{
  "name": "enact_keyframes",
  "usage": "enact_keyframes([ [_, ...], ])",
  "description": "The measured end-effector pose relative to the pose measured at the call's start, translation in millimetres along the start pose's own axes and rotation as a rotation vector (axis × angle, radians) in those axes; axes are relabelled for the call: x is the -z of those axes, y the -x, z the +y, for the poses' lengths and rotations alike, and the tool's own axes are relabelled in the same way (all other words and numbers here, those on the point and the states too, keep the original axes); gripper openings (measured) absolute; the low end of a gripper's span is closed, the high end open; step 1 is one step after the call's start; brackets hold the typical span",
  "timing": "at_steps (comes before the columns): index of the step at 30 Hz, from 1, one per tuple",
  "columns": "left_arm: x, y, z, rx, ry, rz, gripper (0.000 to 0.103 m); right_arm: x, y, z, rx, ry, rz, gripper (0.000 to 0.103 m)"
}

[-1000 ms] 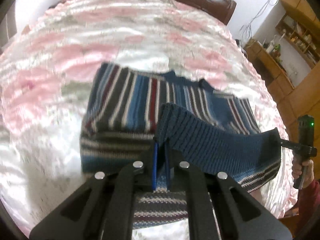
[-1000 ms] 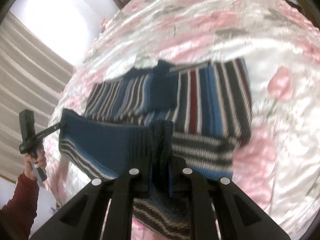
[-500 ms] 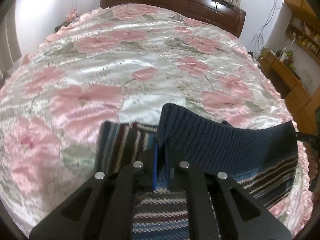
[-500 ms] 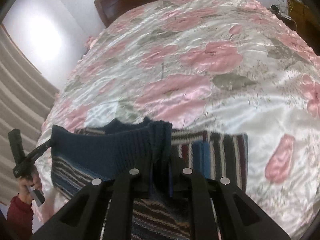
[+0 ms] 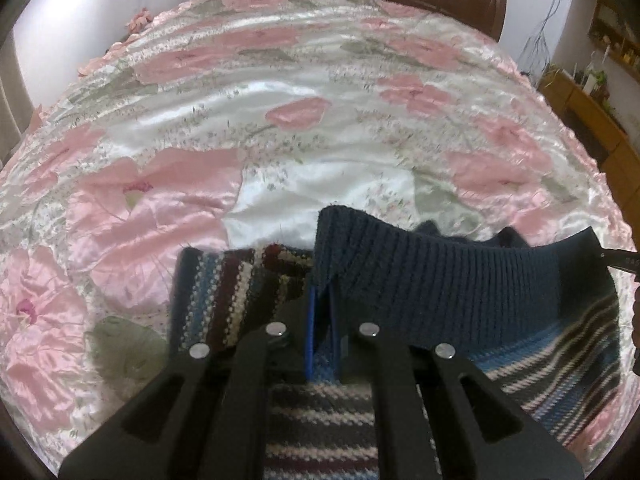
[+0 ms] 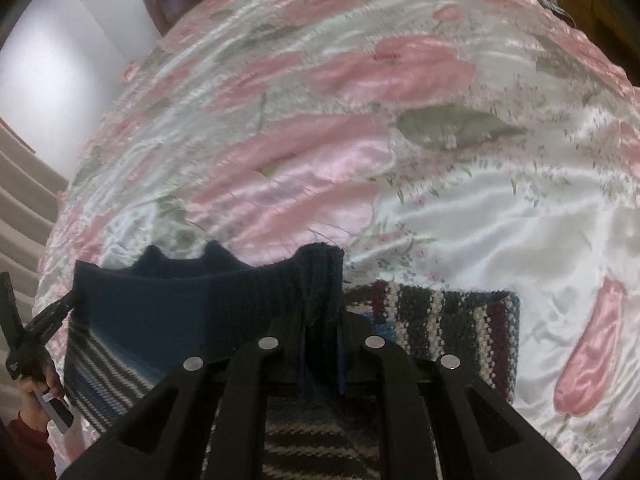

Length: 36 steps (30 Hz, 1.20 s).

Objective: Fold small clothes
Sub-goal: 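Lower the hem onto the sweater and open both grippers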

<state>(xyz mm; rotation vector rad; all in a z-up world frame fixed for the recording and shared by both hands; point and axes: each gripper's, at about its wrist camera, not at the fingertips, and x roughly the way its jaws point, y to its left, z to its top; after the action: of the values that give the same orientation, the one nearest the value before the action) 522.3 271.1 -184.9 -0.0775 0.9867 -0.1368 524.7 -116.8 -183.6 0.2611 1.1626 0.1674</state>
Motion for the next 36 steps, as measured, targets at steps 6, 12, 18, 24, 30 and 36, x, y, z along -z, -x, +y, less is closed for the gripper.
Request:
enact_keyframes([
  [6, 9.5, -29.5, -4.1, -0.055, -0.011, 0.057, 0.009, 8.3, -21.8, -5.6, 0.041, -0.008, 0.023, 0.024],
  [12, 8.2, -0.5, -3.0, -0.067, -0.008, 0.033, 0.036, 17.2, 18.4, -12.1, 0.036, -0.005, -0.010, 0.057],
  [18, 40.9, 75.2, 3.5, -0.011, 0.009, -0.027, 0.044, 68.8, 83.1, -24.8, -0.068, 0.077, 0.044, 0.057],
  [24, 101.2, 112.8, -11.0, 0.047, -0.046, 0.021, 0.046, 145.5, 104.7, -40.9, -0.078, 0.125, 0.157, 0.057],
  [30, 131.2, 101.1, -21.5, 0.061, -0.031, 0.091, 0.046, 176.6, 94.6, -50.7, -0.108, 0.107, 0.205, 0.052],
  [36, 139.8, 77.6, -26.7, 0.027, -0.025, 0.157, 0.046, 182.7, 90.2, -51.3, -0.078, 0.124, 0.213, 0.014],
])
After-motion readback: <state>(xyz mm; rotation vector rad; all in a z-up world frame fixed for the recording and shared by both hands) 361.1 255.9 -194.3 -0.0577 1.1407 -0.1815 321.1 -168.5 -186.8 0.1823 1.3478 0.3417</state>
